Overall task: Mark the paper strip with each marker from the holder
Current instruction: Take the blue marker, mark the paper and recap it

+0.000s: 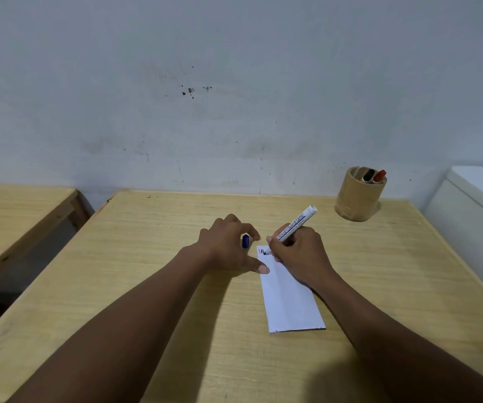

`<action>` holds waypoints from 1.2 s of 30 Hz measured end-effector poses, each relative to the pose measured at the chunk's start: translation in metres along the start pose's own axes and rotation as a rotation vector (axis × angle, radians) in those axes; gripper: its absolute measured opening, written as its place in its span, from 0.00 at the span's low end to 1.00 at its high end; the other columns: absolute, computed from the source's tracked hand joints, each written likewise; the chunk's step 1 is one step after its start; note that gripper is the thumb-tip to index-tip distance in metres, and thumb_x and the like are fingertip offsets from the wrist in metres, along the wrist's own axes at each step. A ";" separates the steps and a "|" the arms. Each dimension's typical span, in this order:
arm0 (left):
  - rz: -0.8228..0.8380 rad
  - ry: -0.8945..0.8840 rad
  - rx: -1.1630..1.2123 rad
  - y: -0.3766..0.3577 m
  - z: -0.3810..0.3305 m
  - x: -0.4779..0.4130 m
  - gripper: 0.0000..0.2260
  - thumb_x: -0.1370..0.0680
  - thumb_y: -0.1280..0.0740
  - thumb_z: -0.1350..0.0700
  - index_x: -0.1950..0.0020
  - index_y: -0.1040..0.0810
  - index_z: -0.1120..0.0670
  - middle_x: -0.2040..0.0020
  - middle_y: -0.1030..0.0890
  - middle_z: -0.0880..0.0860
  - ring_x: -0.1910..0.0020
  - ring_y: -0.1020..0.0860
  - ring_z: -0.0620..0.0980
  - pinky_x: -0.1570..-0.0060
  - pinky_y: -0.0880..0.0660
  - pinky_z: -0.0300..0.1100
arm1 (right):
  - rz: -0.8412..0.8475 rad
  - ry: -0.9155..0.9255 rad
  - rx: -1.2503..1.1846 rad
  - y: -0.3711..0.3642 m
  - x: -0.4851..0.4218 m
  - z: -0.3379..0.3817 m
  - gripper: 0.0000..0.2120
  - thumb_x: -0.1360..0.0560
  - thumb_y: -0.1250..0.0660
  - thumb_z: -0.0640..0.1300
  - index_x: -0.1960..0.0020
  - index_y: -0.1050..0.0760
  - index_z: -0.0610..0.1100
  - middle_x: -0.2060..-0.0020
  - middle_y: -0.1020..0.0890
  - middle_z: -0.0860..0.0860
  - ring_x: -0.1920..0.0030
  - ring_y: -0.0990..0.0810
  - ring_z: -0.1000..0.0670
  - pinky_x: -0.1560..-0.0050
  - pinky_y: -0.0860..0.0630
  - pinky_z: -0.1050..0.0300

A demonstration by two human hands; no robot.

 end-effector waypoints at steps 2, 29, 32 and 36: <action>0.006 0.008 0.012 0.001 0.000 0.001 0.37 0.44 0.23 0.28 0.37 0.24 0.36 0.37 0.29 0.45 0.35 0.31 0.49 0.37 0.32 0.52 | -0.012 -0.029 -0.054 0.001 0.000 0.000 0.08 0.23 0.27 0.49 0.56 0.18 0.45 0.68 0.14 0.52 0.69 0.15 0.56 0.63 0.19 0.59; -0.045 -0.043 1.451 0.045 -0.050 -0.026 0.10 0.20 0.30 0.57 0.42 0.18 0.59 0.58 0.14 0.52 0.60 0.18 0.50 0.56 0.26 0.43 | -0.063 -0.361 -1.058 0.061 -0.031 0.047 0.07 0.23 0.27 0.44 0.52 0.20 0.40 0.68 0.16 0.48 0.70 0.18 0.51 0.71 0.26 0.60; -0.028 -0.060 1.460 0.042 -0.059 -0.029 0.11 0.20 0.30 0.58 0.40 0.18 0.61 0.58 0.14 0.53 0.61 0.18 0.50 0.57 0.25 0.42 | -0.088 -0.343 -1.071 0.064 -0.032 0.046 0.06 0.23 0.27 0.43 0.53 0.19 0.40 0.68 0.16 0.48 0.69 0.17 0.51 0.69 0.26 0.59; -0.039 -0.090 1.414 0.040 -0.070 -0.035 0.09 0.21 0.29 0.58 0.43 0.17 0.60 0.58 0.14 0.54 0.62 0.18 0.50 0.58 0.25 0.41 | -0.083 -0.315 -1.029 0.066 -0.033 0.046 0.06 0.23 0.26 0.43 0.55 0.19 0.40 0.67 0.16 0.47 0.69 0.17 0.52 0.67 0.26 0.59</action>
Point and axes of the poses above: each hand's wrist, its own x-axis away from the middle knuckle, its own y-axis out of the back of the hand, z = x × y, the point moved 1 cm from there along -x, towards the middle knuckle
